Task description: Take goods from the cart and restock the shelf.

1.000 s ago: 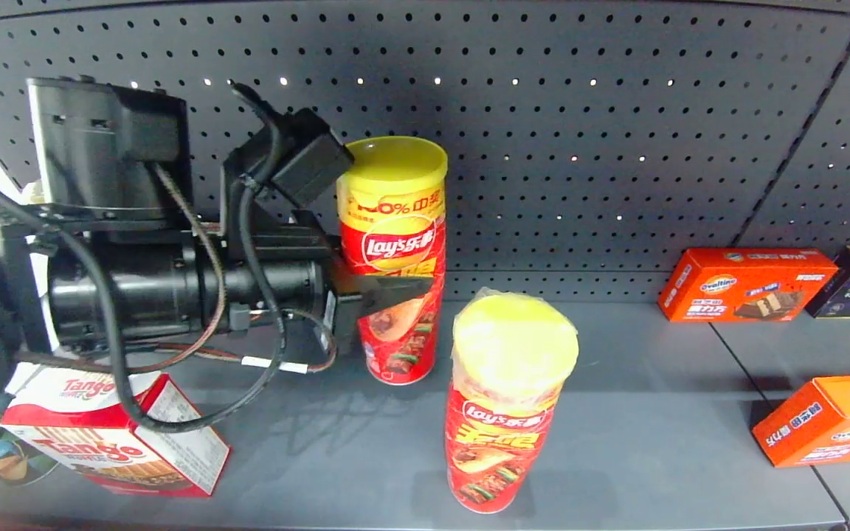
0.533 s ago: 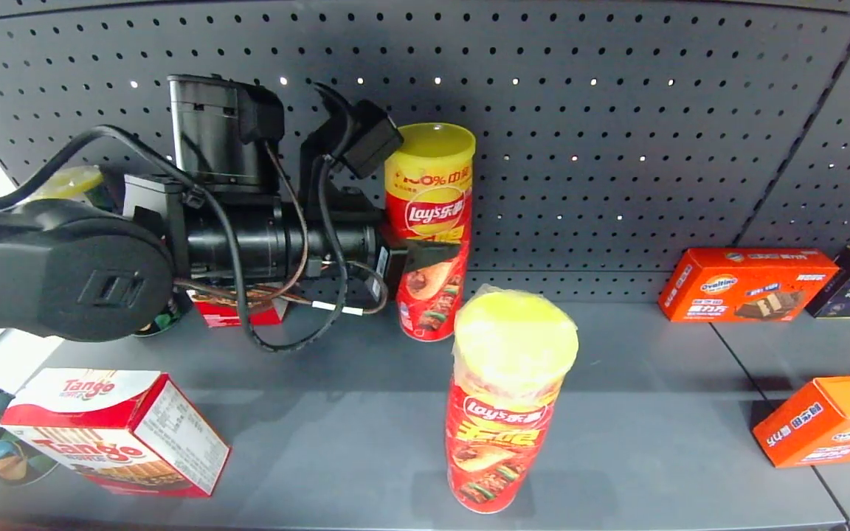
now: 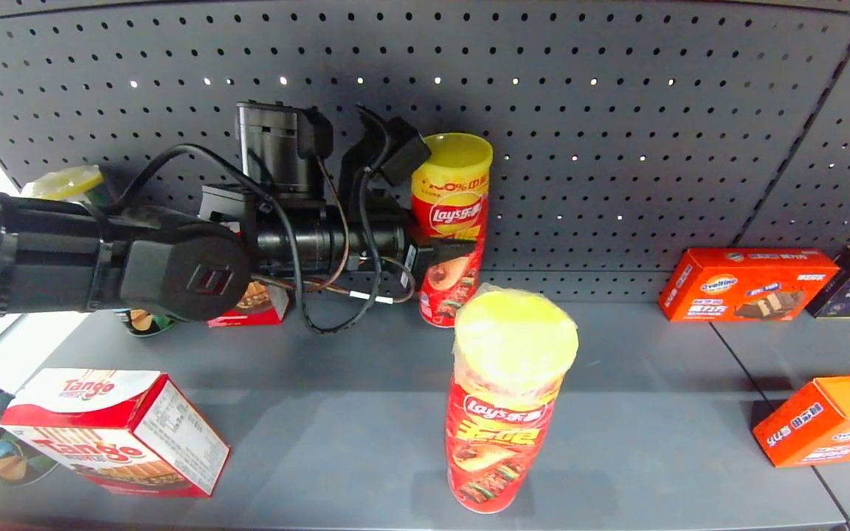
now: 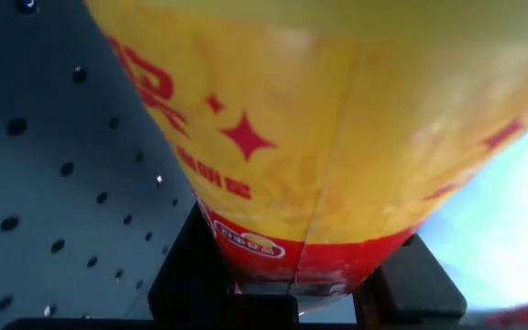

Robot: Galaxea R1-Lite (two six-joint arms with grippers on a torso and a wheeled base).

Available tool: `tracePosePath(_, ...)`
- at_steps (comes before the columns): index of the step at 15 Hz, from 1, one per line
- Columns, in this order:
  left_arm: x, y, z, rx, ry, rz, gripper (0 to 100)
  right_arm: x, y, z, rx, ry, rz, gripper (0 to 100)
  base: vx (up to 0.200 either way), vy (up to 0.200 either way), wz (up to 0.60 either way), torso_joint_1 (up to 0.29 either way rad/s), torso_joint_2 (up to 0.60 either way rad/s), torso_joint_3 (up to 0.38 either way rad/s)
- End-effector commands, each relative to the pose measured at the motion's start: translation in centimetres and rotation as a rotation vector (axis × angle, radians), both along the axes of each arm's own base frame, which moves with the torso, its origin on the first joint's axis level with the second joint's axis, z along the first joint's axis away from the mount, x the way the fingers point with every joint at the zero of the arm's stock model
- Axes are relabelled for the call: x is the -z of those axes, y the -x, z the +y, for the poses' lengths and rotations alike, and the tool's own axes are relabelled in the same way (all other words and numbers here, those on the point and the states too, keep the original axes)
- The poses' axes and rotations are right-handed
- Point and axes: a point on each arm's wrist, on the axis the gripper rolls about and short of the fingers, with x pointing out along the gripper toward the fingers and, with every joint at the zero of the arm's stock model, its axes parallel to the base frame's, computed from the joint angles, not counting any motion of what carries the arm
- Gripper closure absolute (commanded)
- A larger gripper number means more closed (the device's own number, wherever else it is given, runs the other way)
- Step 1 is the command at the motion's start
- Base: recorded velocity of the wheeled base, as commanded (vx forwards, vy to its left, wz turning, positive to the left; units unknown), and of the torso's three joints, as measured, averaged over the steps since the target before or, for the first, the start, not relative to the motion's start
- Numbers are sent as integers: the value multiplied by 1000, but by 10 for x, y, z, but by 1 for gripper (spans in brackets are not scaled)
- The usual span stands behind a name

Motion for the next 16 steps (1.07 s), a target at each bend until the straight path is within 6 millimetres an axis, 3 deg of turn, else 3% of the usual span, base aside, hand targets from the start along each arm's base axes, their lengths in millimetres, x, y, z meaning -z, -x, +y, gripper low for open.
tracePosePath(1, 11, -7, -4, 1, -11, 18, 100, 0, 0, 0, -1, -1, 2, 0, 0, 0, 0, 0, 0, 0)
tracePosePath(16, 31, -18, -10, 2, -20, 28, 100, 0, 0, 0, -1, -1, 2, 0, 0, 0, 0, 0, 0, 0)
